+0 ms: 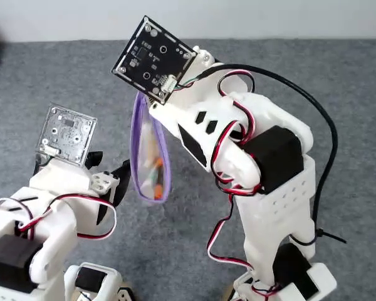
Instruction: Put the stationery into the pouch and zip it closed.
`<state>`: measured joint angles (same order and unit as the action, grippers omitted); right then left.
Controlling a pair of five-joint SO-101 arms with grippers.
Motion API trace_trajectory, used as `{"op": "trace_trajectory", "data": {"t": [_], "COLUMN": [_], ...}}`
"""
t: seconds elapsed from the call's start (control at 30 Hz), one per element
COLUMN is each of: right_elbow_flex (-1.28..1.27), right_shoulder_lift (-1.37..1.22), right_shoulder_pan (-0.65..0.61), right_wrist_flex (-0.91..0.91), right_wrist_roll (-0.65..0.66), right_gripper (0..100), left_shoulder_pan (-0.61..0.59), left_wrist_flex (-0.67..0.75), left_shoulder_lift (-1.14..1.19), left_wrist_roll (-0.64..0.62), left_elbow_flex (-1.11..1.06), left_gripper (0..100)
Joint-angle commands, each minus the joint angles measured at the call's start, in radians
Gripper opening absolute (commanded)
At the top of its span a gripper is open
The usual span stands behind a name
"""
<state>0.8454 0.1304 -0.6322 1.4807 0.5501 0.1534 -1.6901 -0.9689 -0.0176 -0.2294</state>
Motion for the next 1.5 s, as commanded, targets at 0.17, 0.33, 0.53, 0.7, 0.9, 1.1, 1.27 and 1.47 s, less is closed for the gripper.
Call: {"op": "trace_trajectory", "data": {"t": [0.17, 0.33, 0.53, 0.7, 0.9, 1.1, 1.27, 1.47], "right_elbow_flex": [0.048, 0.049, 0.049, 0.049, 0.049, 0.049, 0.049, 0.049], "right_shoulder_lift": [-0.035, -0.090, -0.101, -0.101, -0.101, -0.108, -0.108, -0.105], "right_shoulder_pan": [0.001, -0.021, -0.071, -0.053, -0.042, 0.030, 0.088, 0.093], "right_wrist_flex": [-0.028, -0.030, 0.013, 0.163, 0.249, 0.200, 0.139, 0.136], "right_wrist_roll": [0.005, 0.008, 0.006, -0.109, -0.258, -0.267, -0.267, -0.247], "right_gripper": [0.7, 0.7, 0.7, 0.7, 0.7, 0.7, 0.7, 0.7], "left_shoulder_pan": [0.005, 0.193, 0.293, 0.210, 0.143, 0.143, 0.137, 0.135], "left_wrist_flex": [-0.014, 0.005, 0.123, 0.103, 0.087, 0.091, 0.072, 0.058], "left_shoulder_lift": [0.005, 0.012, 0.005, 0.003, 0.003, 0.003, 0.003, 0.003], "left_wrist_roll": [-0.066, -0.126, -0.180, -0.178, -0.178, -0.178, -0.178, -0.178], "left_elbow_flex": [0.038, 0.019, -0.084, -0.082, -0.084, -0.079, -0.033, 0.111], "left_gripper": [17, 17, 17, 17, 17, 17, 17, 17]}}
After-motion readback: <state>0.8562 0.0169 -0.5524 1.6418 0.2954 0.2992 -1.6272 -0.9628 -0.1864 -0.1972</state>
